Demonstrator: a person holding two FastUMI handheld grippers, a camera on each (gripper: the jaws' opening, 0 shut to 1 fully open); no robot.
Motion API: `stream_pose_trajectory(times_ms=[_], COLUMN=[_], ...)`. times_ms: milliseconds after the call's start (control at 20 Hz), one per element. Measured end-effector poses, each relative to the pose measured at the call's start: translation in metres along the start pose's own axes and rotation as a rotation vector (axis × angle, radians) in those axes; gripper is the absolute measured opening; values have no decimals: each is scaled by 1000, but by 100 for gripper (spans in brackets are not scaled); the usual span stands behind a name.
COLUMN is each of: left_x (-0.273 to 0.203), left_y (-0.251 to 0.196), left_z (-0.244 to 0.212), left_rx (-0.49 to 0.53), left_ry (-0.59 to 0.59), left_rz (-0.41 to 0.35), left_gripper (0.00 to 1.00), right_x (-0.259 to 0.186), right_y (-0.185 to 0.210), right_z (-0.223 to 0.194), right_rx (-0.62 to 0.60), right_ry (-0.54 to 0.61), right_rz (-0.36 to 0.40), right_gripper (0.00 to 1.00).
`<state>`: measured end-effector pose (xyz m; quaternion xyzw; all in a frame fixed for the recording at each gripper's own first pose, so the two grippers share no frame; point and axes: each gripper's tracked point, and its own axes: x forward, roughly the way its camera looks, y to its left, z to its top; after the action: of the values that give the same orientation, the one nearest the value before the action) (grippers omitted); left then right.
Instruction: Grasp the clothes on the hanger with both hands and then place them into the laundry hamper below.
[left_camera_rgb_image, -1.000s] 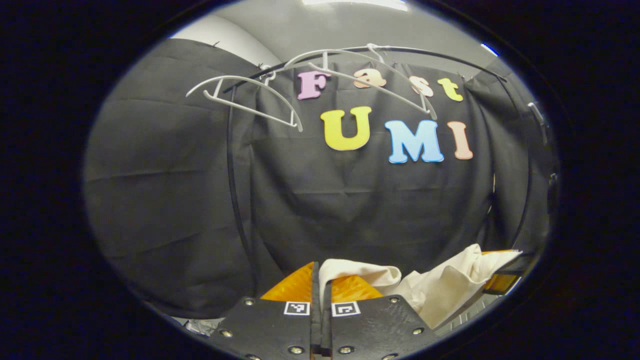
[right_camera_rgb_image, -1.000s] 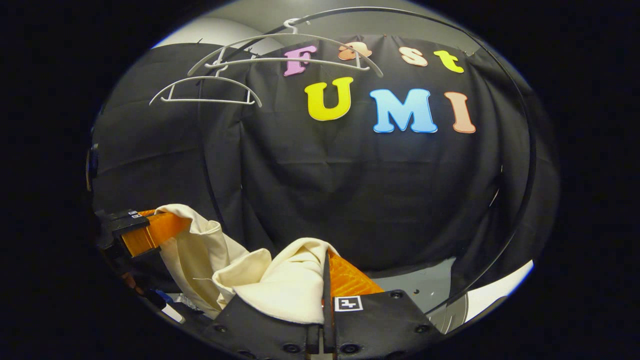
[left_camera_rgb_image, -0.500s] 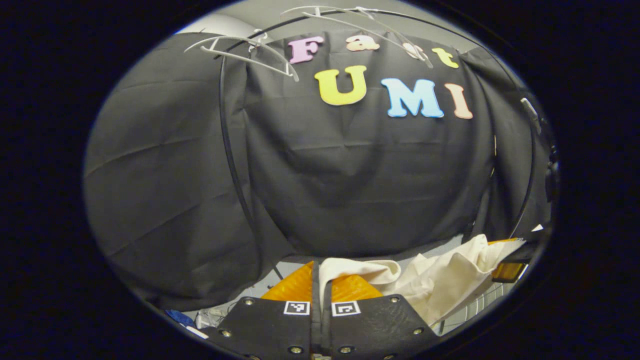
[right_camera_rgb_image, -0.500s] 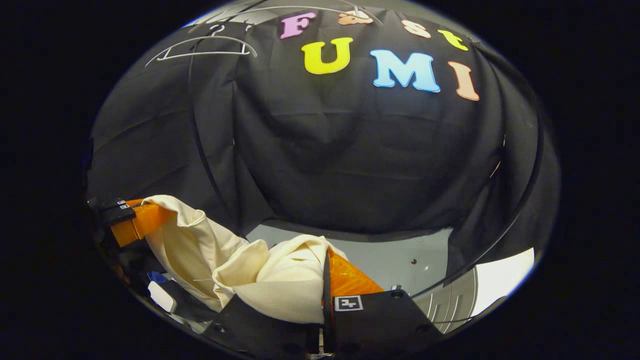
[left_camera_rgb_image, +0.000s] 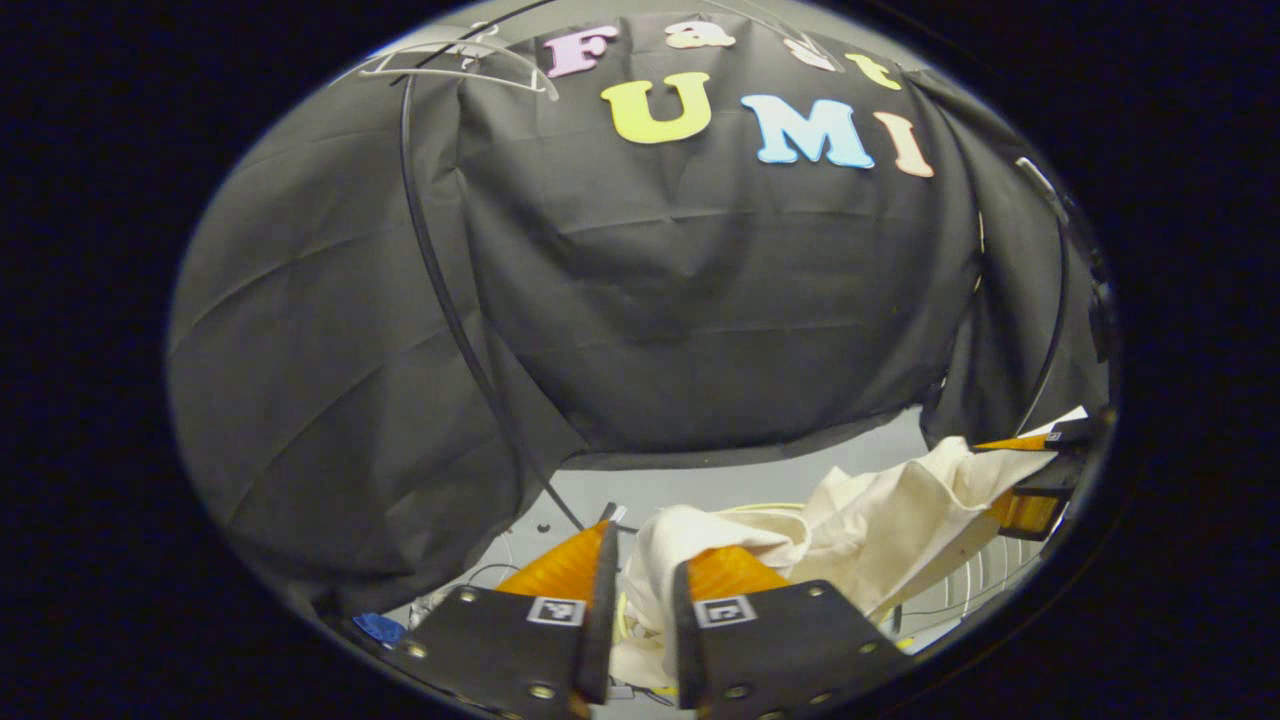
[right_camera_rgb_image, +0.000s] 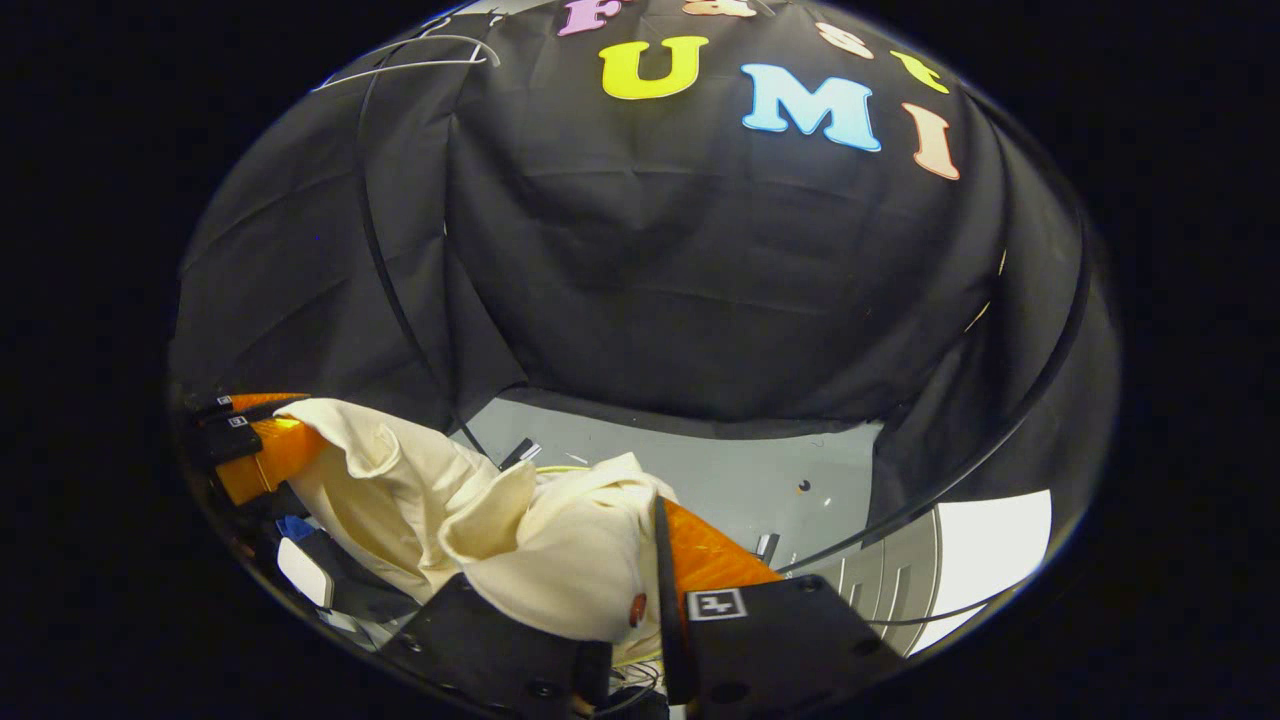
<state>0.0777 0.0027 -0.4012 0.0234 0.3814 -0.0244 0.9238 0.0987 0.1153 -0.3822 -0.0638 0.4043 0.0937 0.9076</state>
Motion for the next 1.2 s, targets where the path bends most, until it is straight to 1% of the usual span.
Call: stream_pose_trajectory(times_ms=[100, 150, 200, 300, 350, 400, 500, 550, 700, 900, 1000, 1050, 1200], left_x=[3, 2, -2, -5, -7, -11, -20, -23, -35, -51, -64, -73, -105], left_y=[3, 6, 4, 2, 2, 1, 4, 6, 16, 26, 25, 25, 26], left_z=[-5, -7, -8, -13, -16, -20, -17, -10, 15, 40, 54, 61, 101], left_rx=[7, 16, 24, 37, 40, 40, 43, 45, 33, 35, 32, 31, 39], left_ry=[19, 23, 26, 37, 48, 57, 52, 39, -10, -68, -97, -111, -208], left_rz=[2, 8, 9, -2, -7, -11, -7, -2, 4, 11, 0, -8, -26], left_gripper=[61, 80, 98, 100, 100, 100, 99, 100, 99, 100, 100, 100, 100], right_x=[-4, -7, -11, -19, -17, -19, -22, -24, -31, -47, -65, -79, -121], right_y=[2, 3, 3, 3, 3, 4, 3, 3, 3, 3, 1, 0, -11], right_z=[-4, -2, 1, 6, 4, 6, 7, 8, 19, 39, 50, 58, 93], right_rx=[-9, -11, -14, -30, -41, -47, -49, -43, -29, -8, 4, 14, 28], right_ry=[17, 10, -8, -29, -37, -43, -49, -55, -76, -135, -164, -196, -306], right_rz=[4, 9, 6, -2, -4, -6, -10, -10, -17, -32, -45, -50, -72], right_gripper=[43, 48, 65, 97, 100, 98, 100, 98, 98, 98, 99, 99, 98])
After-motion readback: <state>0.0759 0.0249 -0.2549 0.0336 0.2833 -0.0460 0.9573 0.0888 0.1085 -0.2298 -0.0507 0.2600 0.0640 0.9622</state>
